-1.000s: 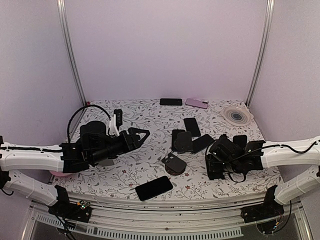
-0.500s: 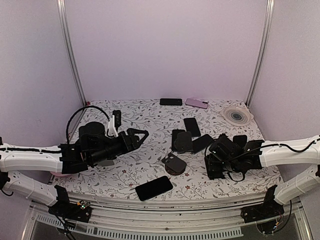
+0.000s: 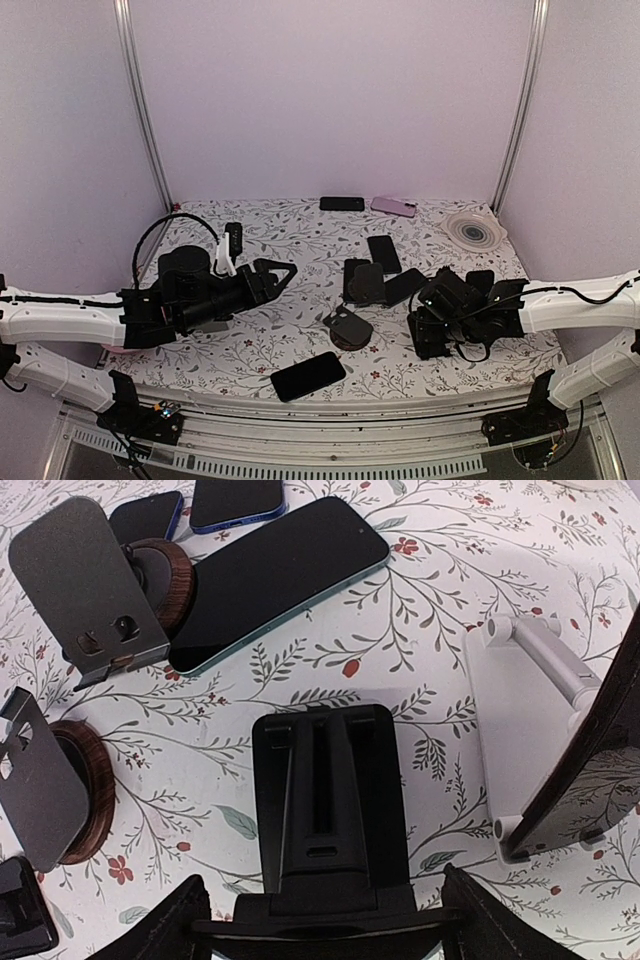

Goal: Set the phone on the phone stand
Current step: Place the phone stand at the center of the board.

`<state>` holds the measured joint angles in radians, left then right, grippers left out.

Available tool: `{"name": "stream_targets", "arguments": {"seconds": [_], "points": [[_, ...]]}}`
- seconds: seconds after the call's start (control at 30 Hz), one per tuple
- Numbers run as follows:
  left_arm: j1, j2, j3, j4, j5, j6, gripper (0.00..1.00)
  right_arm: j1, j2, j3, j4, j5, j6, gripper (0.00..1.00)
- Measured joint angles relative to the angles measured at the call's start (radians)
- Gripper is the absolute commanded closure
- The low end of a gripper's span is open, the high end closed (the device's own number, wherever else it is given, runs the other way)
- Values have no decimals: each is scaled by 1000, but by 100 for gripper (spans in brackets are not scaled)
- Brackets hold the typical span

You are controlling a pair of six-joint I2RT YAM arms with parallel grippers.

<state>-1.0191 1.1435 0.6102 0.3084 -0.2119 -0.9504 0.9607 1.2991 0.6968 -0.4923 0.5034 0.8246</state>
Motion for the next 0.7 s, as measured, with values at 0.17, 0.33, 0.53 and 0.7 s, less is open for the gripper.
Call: {"name": "stream_targets", "arguments": {"seconds": [0.17,0.33,0.53,0.7], "points": [[0,0,0,0,0,0,31,-1,0,4,5,-3,-2,15],[0,0,0,0,0,-1,31,-1,0,7,7,-10,-2,10],[0,0,0,0,0,-1,31,-1,0,17,10,-16,-3,0],[0,0,0,0,0,-1,31,-1,0,17,11,-19,-3,1]]}}
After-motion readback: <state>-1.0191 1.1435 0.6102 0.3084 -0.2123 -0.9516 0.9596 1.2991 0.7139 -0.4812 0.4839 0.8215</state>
